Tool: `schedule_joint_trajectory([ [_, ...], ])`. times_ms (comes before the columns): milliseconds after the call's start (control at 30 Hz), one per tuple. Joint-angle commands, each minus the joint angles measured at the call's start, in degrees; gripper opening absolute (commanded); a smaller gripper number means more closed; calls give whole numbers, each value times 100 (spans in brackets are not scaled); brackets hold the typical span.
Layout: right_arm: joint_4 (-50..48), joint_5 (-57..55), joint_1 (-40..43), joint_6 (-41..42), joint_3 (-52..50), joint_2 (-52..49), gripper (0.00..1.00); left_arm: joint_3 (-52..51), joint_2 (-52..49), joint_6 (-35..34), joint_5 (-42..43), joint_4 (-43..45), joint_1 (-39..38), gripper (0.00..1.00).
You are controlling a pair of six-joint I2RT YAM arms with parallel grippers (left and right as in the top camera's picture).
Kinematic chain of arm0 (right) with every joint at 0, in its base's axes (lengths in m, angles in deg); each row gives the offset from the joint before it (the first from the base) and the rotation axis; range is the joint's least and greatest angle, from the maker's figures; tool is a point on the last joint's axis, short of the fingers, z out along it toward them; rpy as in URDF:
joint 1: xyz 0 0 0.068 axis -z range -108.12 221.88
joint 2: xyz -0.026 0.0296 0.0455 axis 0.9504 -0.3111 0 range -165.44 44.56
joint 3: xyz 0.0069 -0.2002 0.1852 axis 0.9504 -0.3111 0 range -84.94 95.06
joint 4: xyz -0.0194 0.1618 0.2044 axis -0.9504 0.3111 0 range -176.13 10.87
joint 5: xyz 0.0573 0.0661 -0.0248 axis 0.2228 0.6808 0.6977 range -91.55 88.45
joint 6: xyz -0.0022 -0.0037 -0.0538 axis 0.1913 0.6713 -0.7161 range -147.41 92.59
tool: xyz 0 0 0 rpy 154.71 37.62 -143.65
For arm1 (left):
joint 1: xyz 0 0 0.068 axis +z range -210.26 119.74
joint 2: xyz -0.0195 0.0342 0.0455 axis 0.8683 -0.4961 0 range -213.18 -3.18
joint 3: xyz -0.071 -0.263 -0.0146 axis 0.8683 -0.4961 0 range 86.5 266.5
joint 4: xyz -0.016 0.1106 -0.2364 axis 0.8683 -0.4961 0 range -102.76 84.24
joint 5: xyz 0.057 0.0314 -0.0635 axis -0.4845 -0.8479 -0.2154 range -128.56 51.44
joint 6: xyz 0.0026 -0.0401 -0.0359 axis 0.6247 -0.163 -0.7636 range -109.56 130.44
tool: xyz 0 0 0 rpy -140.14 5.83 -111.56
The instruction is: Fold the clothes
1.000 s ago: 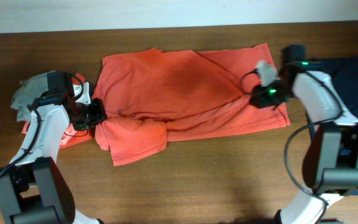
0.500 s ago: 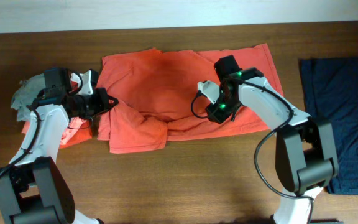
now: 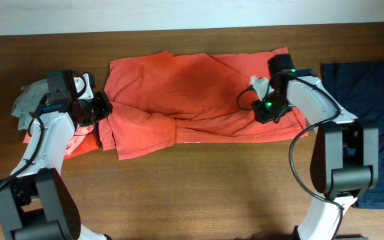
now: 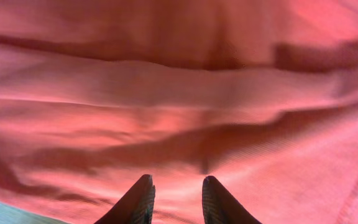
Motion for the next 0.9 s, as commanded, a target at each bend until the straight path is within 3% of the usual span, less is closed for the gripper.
schedule_joint_trajectory([
  [0,37,114,-20,111,57,-33,31,-7,-52,-33,-105,-13,-13,5],
  [133,90,-76,-13,114,57,-33,31,-7,-52,-33,-197,-28,0,12],
  [167,107,-275,13,219,57,-35,32,-7,-52,-33,-330,-7,4,25],
  [267,81,-509,136,435,57,-35,32,-7,-52,-28,-750,-2,2,47],
  [567,133,-415,501,520,57,-116,31,-7,-144,162,-1399,170,4,49],
  [700,225,-313,501,540,57,-437,31,-7,-739,162,-1438,337,9,49],
  [867,264,-319,503,538,57,-483,31,-7,-1032,160,-1460,177,457,49],
])
